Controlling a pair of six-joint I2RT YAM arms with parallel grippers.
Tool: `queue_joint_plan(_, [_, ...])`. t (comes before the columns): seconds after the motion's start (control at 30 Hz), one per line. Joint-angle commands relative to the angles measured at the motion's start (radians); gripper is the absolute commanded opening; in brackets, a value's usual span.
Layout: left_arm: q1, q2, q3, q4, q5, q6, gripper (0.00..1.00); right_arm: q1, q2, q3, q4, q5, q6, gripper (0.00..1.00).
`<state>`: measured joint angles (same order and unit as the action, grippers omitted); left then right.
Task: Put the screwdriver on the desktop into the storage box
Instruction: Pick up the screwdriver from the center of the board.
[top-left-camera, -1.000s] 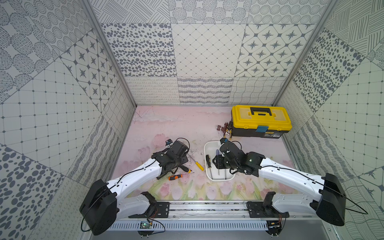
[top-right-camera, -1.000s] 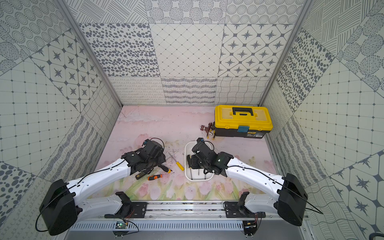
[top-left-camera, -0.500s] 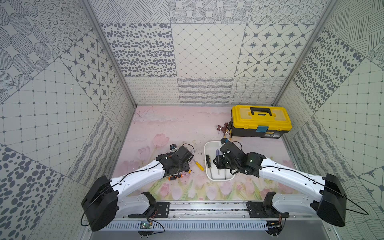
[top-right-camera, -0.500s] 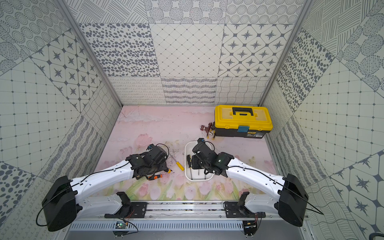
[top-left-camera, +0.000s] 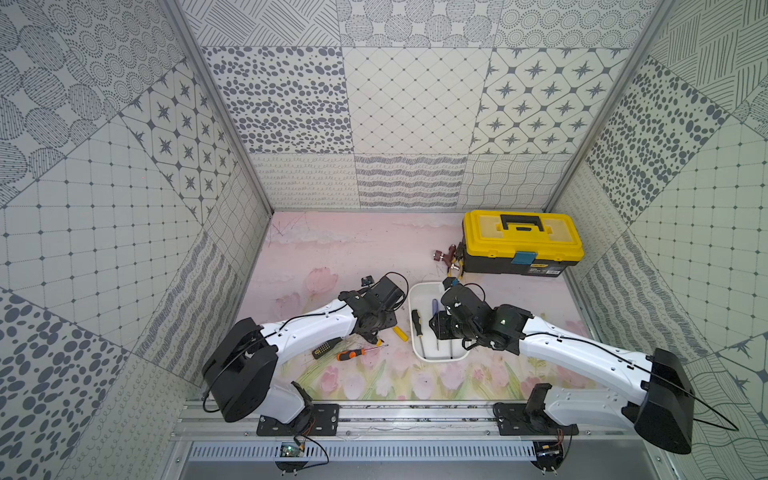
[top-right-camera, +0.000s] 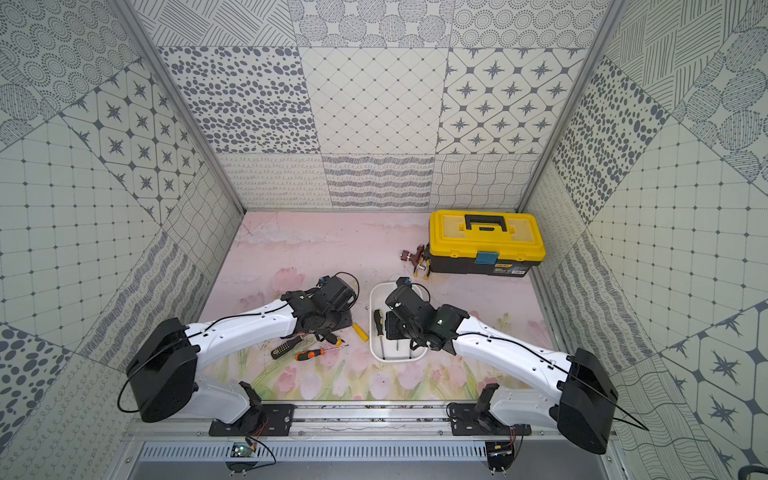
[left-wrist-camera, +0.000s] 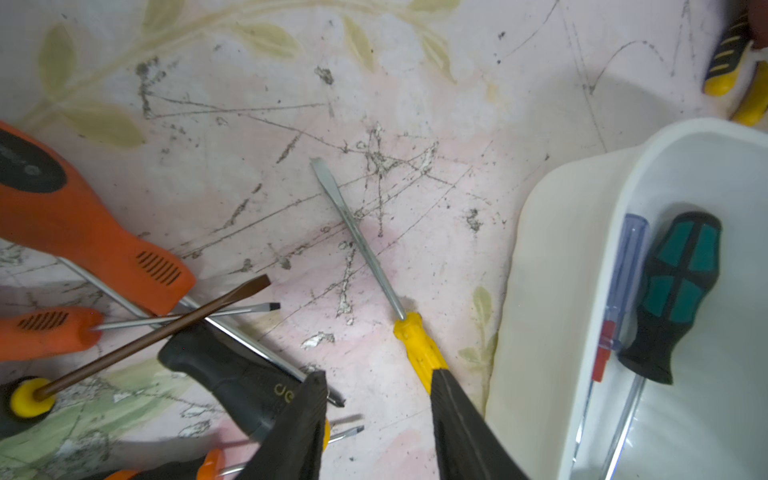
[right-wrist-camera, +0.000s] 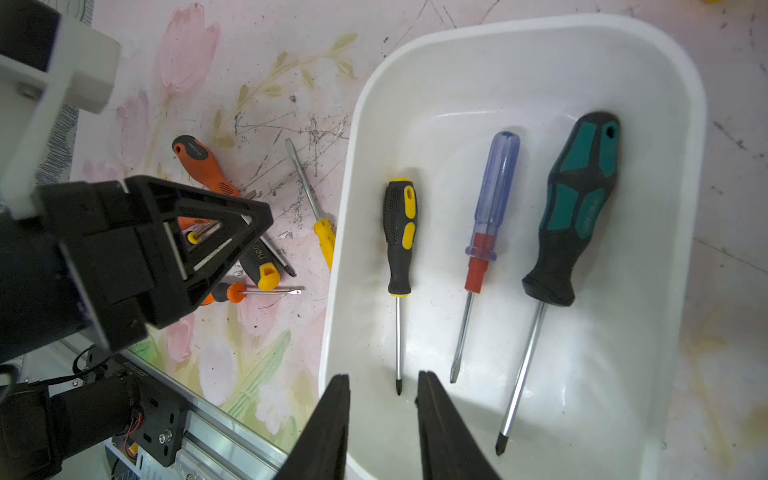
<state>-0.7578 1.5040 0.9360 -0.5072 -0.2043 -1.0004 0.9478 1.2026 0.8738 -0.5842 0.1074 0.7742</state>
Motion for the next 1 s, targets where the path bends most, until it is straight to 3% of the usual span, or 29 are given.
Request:
queue_joint_plan(0.0, [0.000, 0.082, 0.033, 0.015, 0.063, -0.059, 0.43, 0.000, -0.031, 0.007, 0.006, 0.023, -0.009, 0.34])
queue_joint_plan(0.43, [-0.001, 0.252, 0.084, 0.020, 0.146, -0.148, 0.43, 0.000, -0.038, -0.004, 0.007, 0.030, -0.003, 0.32])
queue_joint_plan(0.63, [0.000, 0.312, 0.080, 0.037, 0.160, -0.170, 0.32, 0.000, -0.044, -0.012, 0.007, 0.028, -0.002, 0.32])
queue_joint_plan(0.97, [0.006, 0.264, 0.089, -0.008, 0.078, -0.162, 0.04, 0.000, -0.060, -0.025, 0.007, 0.029, 0.003, 0.31])
